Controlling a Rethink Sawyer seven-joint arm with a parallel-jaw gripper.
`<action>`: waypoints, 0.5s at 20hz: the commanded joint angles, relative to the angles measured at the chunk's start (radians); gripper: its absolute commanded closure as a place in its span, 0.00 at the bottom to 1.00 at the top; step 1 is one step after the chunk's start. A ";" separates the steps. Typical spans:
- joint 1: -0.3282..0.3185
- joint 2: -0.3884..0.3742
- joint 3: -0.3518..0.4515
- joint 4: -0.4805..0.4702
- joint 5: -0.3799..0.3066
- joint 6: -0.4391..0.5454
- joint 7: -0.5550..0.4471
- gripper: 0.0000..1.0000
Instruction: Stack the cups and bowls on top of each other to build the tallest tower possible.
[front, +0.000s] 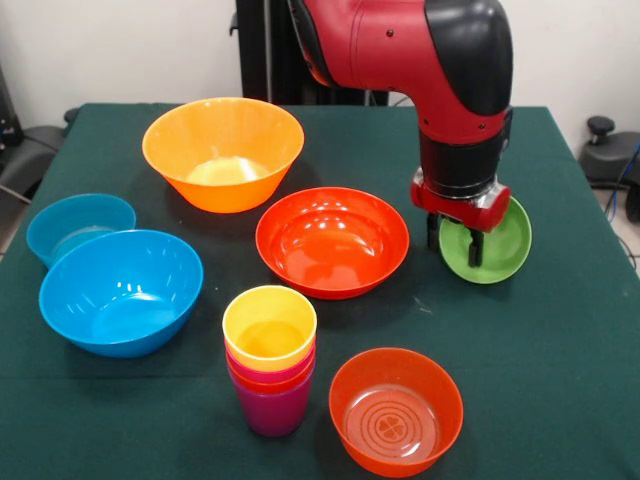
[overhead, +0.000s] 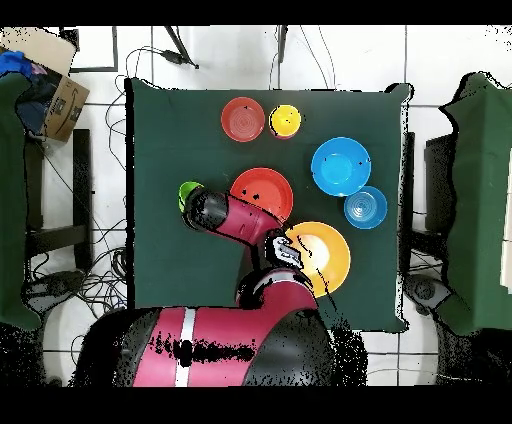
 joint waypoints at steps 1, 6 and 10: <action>-0.019 0.023 0.144 -0.080 -0.003 0.029 0.069 0.00; -0.016 -0.012 0.142 -0.049 0.006 0.084 0.083 0.00; -0.023 -0.031 0.154 -0.013 0.010 0.117 0.089 0.00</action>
